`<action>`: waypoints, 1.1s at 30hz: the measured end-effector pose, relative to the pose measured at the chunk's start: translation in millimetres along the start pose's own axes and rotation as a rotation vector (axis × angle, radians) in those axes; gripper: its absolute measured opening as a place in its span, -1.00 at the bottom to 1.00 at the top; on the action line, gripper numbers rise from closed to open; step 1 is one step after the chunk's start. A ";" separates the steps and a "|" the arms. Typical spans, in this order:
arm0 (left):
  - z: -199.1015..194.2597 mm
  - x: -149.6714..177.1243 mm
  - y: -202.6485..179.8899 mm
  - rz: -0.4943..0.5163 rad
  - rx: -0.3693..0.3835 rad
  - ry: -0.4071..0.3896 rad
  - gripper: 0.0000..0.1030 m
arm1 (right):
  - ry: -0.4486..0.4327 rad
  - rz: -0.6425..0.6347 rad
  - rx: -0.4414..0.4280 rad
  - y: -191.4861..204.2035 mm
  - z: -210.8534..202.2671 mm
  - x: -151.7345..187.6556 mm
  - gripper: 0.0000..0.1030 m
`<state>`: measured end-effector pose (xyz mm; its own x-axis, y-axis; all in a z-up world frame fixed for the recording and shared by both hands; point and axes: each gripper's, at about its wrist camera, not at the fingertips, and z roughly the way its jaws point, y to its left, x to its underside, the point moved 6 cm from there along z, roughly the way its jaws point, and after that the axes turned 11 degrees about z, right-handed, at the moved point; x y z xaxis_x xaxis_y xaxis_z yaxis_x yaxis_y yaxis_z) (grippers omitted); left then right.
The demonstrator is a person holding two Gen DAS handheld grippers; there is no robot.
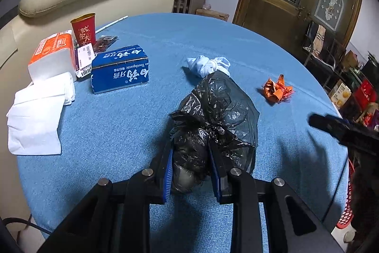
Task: Collect trash
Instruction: 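Grasp the orange wrapper with the right tool while the left tool holds the black bag, then carry the orange wrapper and black bag to the wastebasket while the right tool releases the wrapper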
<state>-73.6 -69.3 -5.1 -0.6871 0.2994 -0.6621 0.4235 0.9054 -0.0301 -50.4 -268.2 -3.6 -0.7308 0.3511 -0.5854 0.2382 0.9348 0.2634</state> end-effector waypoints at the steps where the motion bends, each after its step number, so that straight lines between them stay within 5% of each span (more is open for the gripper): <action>1: 0.2 0.1 -0.1 0.002 0.000 0.001 -0.44 | -0.001 -0.016 -0.005 4.8 7.2 -5.6 0.58; 11: 1.0 1.0 0.1 0.000 0.004 0.008 -0.44 | 0.007 -0.075 0.006 23.2 64.8 -52.1 0.58; 21: -0.6 3.0 2.5 -0.024 0.024 0.015 -0.44 | 0.058 -0.048 0.002 21.6 103.8 -62.8 0.58; 24: -1.2 3.3 2.2 -0.025 0.025 0.015 -0.44 | 0.054 -0.031 -0.005 20.1 102.1 -62.8 0.40; 33: -11.8 2.8 -3.6 -0.019 0.035 0.000 -0.44 | 0.017 -0.001 -0.030 9.5 67.2 -47.7 0.40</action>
<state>-84.1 -68.1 1.9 -0.6953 0.2825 -0.6608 0.4311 0.8997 -0.0690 29.7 -272.4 -24.8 -0.7421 0.3487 -0.5725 0.2181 0.9332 0.2857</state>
